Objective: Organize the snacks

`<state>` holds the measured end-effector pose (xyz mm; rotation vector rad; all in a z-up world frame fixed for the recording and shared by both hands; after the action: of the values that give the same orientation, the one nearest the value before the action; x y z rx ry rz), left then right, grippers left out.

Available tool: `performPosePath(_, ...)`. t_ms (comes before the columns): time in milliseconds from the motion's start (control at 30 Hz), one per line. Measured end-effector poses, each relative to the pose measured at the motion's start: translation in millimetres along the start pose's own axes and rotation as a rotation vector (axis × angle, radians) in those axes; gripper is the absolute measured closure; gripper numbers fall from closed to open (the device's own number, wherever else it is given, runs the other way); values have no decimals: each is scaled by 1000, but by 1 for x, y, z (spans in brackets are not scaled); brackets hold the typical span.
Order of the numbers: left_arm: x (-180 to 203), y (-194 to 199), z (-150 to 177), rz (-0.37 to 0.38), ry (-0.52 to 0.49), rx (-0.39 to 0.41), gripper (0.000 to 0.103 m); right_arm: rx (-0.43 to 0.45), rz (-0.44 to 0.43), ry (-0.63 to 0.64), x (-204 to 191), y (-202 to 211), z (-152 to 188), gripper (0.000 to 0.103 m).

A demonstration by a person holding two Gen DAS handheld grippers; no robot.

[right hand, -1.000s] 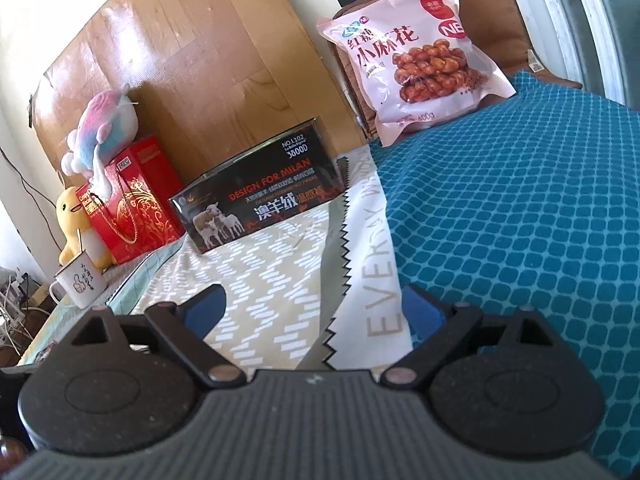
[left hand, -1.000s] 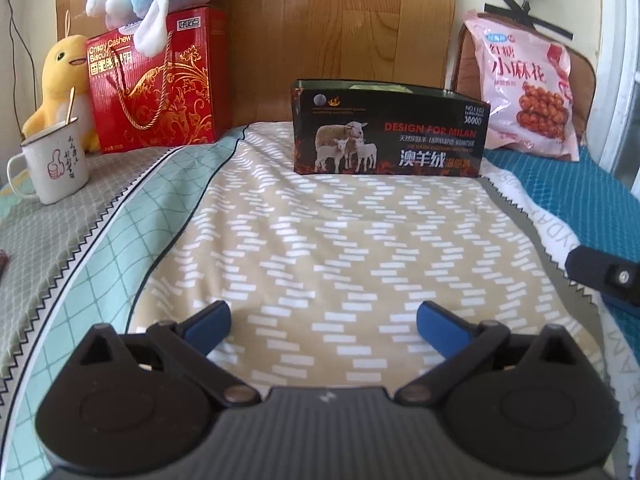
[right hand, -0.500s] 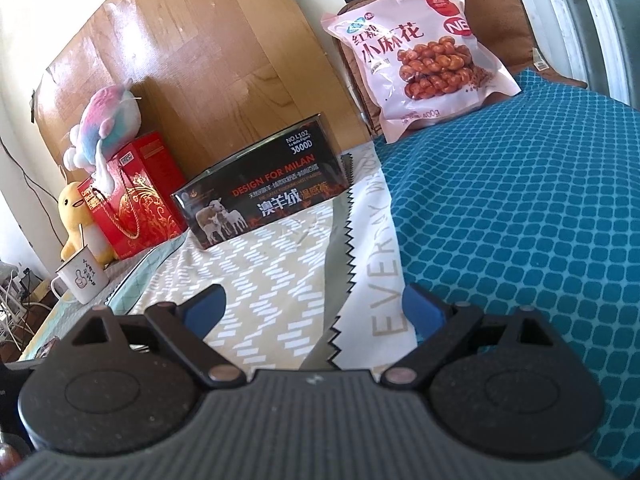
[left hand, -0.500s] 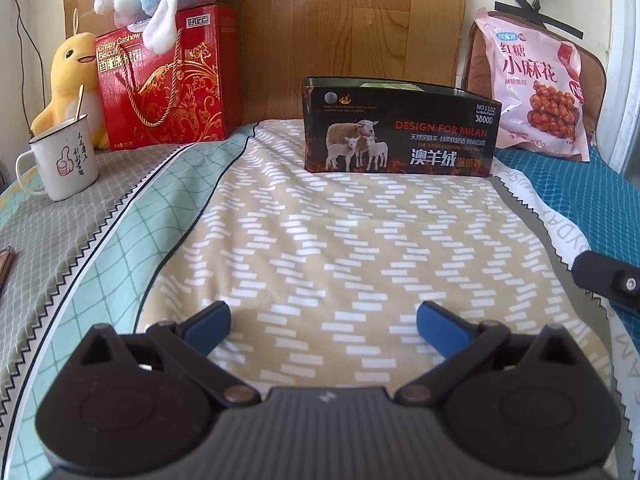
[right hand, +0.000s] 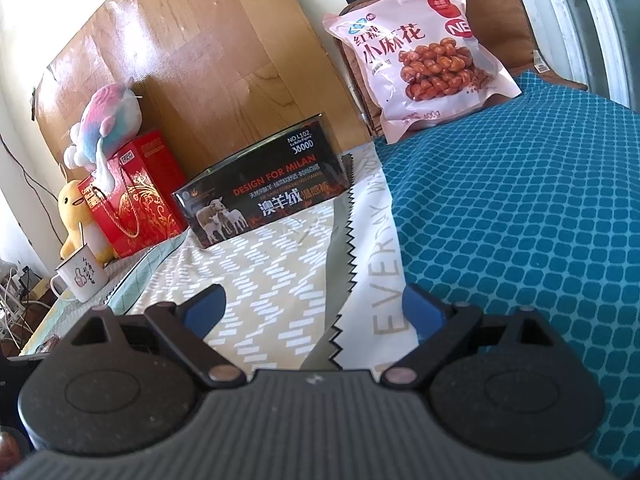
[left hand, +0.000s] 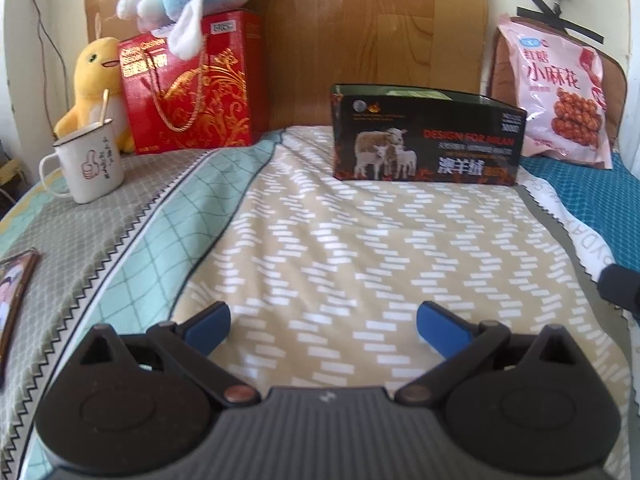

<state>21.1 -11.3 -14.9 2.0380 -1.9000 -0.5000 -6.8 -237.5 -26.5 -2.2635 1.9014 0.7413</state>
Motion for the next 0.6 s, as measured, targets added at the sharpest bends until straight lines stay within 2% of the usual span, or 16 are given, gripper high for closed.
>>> performPosePath(167,2,4,-1,-36,-22,28,0,7,-5,0,0,2,0,6)
performPosePath(600,8,3,-2,-50,-75,49,0,3,-23,-29,3,2,-1,6)
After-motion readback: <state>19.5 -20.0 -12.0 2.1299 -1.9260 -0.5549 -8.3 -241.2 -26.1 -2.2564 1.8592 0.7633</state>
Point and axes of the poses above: each gripper's, at about its wrist camera, not at the fingertips, and y roughly against the way its jaws point, x to its right, z to its underside, the point moved 1 cm from there along -y, roughly the way its jaws point, and after that the axes turned 12 degrees about x, right-handed, at the moved point
